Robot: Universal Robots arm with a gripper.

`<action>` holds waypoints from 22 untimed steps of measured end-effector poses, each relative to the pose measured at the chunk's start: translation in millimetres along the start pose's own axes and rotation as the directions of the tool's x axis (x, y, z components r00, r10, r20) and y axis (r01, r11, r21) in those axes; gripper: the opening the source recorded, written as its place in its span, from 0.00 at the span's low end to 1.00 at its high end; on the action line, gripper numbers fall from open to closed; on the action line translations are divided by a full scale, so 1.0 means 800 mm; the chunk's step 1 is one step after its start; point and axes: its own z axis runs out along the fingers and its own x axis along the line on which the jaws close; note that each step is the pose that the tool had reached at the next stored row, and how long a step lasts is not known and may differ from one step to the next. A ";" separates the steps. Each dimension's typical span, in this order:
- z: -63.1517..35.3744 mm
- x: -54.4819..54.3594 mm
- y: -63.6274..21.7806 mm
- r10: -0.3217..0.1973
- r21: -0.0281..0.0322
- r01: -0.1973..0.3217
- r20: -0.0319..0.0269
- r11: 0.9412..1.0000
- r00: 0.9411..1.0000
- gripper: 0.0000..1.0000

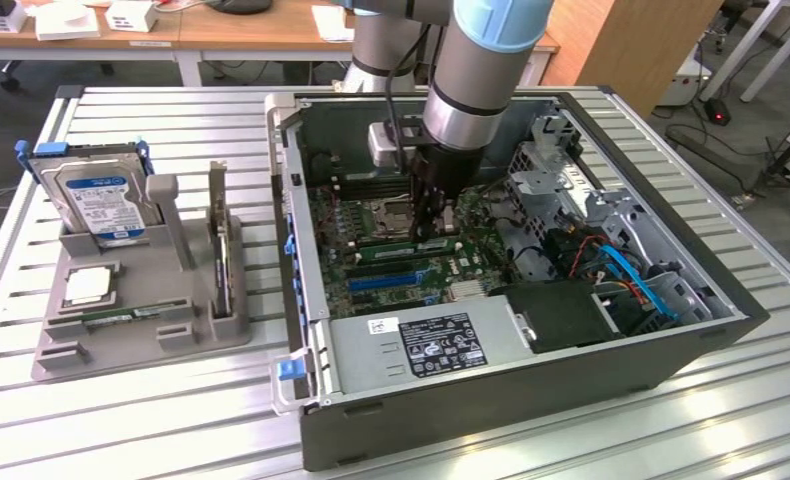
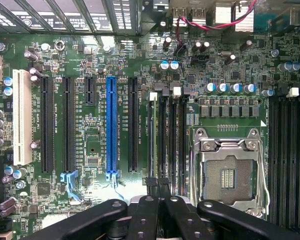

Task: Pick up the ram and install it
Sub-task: 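Press down the ram until it locks into place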

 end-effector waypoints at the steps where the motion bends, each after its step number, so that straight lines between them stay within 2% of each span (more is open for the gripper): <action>1: 0.000 0.000 0.000 0.000 0.000 0.000 0.000 1.000 1.000 0.09; 22: 0.006 0.000 0.000 0.000 0.000 0.000 0.000 1.000 1.000 0.09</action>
